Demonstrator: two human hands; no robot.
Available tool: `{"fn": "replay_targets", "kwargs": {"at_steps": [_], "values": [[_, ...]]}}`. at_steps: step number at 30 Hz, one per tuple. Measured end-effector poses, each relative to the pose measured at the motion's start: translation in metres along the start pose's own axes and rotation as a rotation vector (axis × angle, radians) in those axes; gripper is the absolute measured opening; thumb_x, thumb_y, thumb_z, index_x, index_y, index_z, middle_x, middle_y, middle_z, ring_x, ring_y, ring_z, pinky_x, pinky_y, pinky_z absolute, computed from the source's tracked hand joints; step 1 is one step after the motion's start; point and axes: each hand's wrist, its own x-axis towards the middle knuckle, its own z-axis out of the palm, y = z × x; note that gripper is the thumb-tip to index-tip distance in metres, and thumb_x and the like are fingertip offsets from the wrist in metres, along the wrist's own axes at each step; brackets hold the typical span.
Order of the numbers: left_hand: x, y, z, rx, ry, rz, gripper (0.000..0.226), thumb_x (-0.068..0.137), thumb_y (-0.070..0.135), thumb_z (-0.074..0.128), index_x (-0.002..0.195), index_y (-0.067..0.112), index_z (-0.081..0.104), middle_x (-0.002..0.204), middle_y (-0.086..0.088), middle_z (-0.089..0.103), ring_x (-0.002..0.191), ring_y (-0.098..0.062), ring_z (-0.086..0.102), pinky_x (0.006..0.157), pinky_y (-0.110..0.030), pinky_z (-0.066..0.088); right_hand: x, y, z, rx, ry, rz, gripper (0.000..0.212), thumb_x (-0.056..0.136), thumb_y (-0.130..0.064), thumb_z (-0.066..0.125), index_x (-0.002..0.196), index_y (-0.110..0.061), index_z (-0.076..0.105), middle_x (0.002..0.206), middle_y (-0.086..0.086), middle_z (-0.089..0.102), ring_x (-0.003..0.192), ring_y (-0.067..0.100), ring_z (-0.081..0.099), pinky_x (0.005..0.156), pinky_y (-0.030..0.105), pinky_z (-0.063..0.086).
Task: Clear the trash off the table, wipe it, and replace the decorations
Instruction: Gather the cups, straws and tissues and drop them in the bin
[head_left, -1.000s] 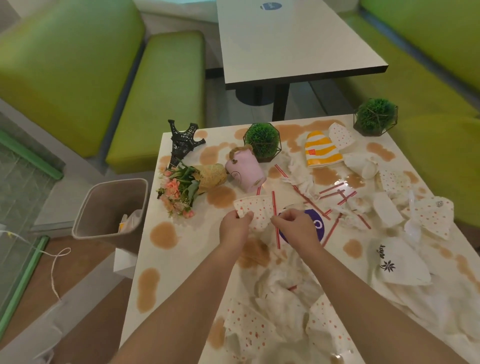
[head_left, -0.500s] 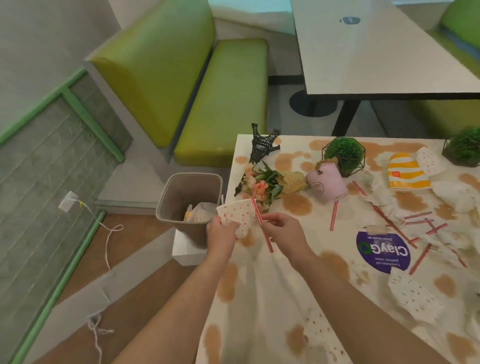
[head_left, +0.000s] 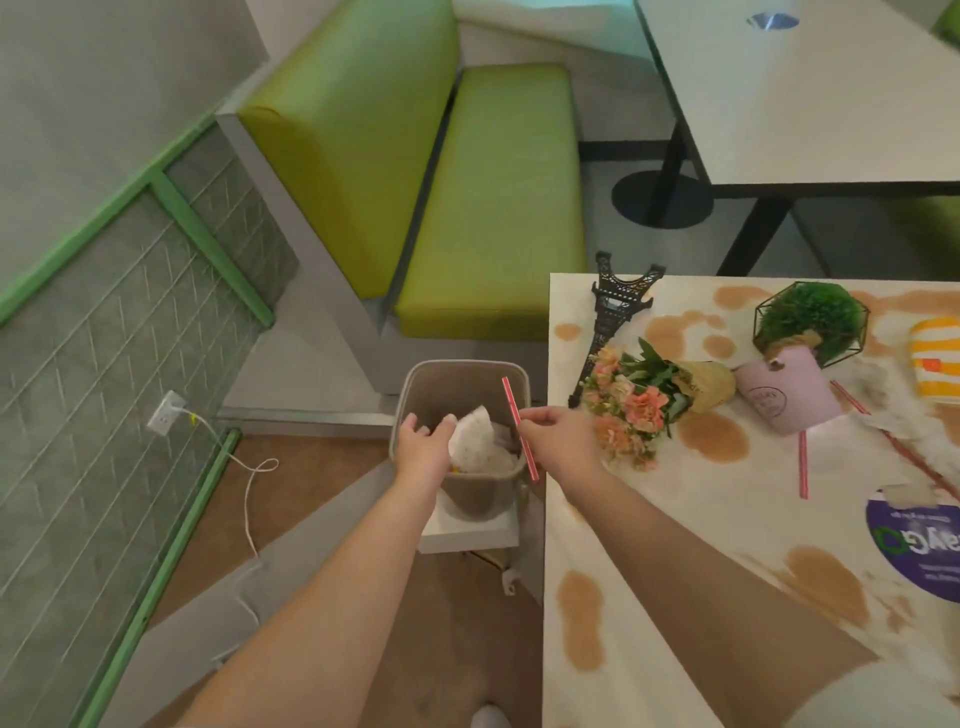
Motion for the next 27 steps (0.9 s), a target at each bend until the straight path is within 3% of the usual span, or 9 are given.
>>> {"fn": "replay_targets", "kwargs": {"at_steps": [2, 5, 9, 12, 17, 21, 27], "values": [[0.003, -0.002, -0.004, 0.051, -0.016, 0.029, 0.059, 0.095, 0.029, 0.061, 0.147, 0.017, 0.037, 0.145, -0.002, 0.046, 0.128, -0.024, 0.049, 0.105, -0.036, 0.042, 0.007, -0.005, 0.012, -0.017, 0.013, -0.012, 0.018, 0.088, -0.013, 0.064, 0.101, -0.017, 0.075, 0.09, -0.002, 0.07, 0.086, 0.018, 0.067, 0.08, 0.037, 0.058], [0.009, -0.007, -0.012, 0.131, -0.021, 0.088, 0.027, 0.097, 0.029, 0.056, 0.123, 0.025, 0.055, 0.127, -0.001, 0.058, 0.112, -0.019, 0.057, 0.101, -0.038, 0.047, 0.016, -0.012, 0.026, -0.062, 0.061, -0.039, 0.019, 0.09, -0.012, 0.064, 0.105, -0.015, 0.075, 0.095, -0.003, 0.068, 0.085, 0.01, 0.06, 0.072, 0.021, 0.049], [0.009, -0.008, -0.014, 0.198, -0.033, 0.149, 0.012, 0.096, 0.03, 0.054, 0.108, 0.029, 0.056, 0.114, 0.002, 0.063, 0.104, -0.018, 0.06, 0.096, -0.04, 0.05, 0.026, -0.014, 0.032, -0.134, 0.052, -0.045, 0.029, 0.094, -0.013, 0.057, 0.121, -0.012, 0.069, 0.121, 0.003, 0.068, 0.109, 0.021, 0.064, 0.099, 0.032, 0.048], [0.004, -0.007, -0.008, 0.244, -0.048, 0.199, 0.015, 0.096, 0.029, 0.054, 0.11, 0.027, 0.058, 0.112, 0.004, 0.064, 0.104, -0.018, 0.061, 0.096, -0.04, 0.049, 0.019, -0.004, 0.026, -0.243, -0.014, -0.016, 0.034, 0.097, -0.017, 0.052, 0.129, -0.013, 0.064, 0.131, 0.005, 0.063, 0.116, 0.024, 0.06, 0.101, 0.031, 0.046], [-0.02, -0.012, 0.011, 0.268, -0.131, 0.216, 0.019, 0.098, 0.027, 0.052, 0.115, 0.022, 0.06, 0.112, 0.002, 0.063, 0.105, -0.018, 0.059, 0.096, -0.037, 0.049, -0.005, 0.019, -0.008, -0.176, 0.042, -0.032, 0.025, 0.093, -0.017, 0.054, 0.111, -0.017, 0.072, 0.106, 0.003, 0.071, 0.086, 0.02, 0.065, 0.072, 0.03, 0.054], [-0.05, -0.019, 0.037, 0.316, -0.195, 0.252, 0.016, 0.098, 0.027, 0.053, 0.111, 0.021, 0.061, 0.108, -0.002, 0.065, 0.106, -0.023, 0.061, 0.097, -0.04, 0.049, -0.032, 0.032, -0.05, -0.091, 0.099, -0.052, 0.014, 0.093, -0.024, 0.058, 0.096, -0.019, 0.071, 0.092, 0.0, 0.07, 0.089, 0.02, 0.064, 0.082, 0.034, 0.053], [-0.121, -0.037, 0.084, 0.369, -0.319, 0.253, 0.016, 0.098, 0.025, 0.053, 0.111, 0.021, 0.061, 0.112, -0.001, 0.064, 0.102, -0.019, 0.059, 0.09, -0.035, 0.048, -0.084, 0.057, -0.127, -0.09, 0.136, -0.052, 0.01, 0.09, -0.026, 0.06, 0.083, -0.022, 0.067, 0.085, -0.002, 0.07, 0.072, 0.017, 0.06, 0.069, 0.031, 0.05]]}}
